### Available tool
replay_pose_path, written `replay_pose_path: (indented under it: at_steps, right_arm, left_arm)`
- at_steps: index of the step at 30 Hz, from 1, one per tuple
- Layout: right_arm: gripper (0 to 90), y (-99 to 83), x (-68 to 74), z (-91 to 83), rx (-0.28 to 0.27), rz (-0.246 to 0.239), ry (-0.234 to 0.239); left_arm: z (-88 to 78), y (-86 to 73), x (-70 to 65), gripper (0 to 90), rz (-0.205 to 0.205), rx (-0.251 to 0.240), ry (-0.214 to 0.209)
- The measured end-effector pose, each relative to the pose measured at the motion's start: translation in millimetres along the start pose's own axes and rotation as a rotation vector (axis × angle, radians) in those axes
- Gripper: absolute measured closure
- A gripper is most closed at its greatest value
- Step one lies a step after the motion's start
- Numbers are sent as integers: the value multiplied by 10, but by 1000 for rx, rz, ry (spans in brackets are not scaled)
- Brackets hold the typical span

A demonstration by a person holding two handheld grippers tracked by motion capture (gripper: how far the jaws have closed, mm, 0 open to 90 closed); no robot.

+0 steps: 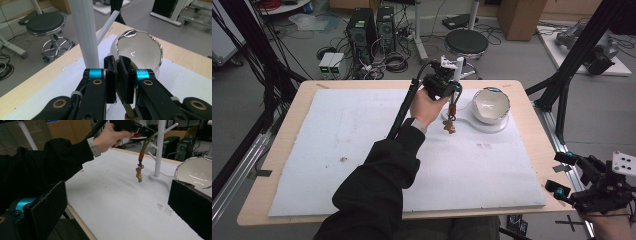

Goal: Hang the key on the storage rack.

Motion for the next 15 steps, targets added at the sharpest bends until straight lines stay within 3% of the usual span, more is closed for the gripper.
replay_pose_path:
  at_steps: [8, 15]
  right_arm:
    - [16, 12, 19, 32, 4, -3, 9]
    - [16, -13, -4, 41, 11, 4, 5]
  left_arm:
    - [88, -4, 20, 844, -11, -5, -8]
    - [213, -51, 67, 844, -17, 24, 17]
Point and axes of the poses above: each handheld gripper's, and its own axes: z roughly forward along the jaws, y roughly out of its top, x roughly to its left, the point moved 10 cm from there along z, roughly forward along the jaws, and after that the axes turned 10 degrees about x, right-handed, at the moved point
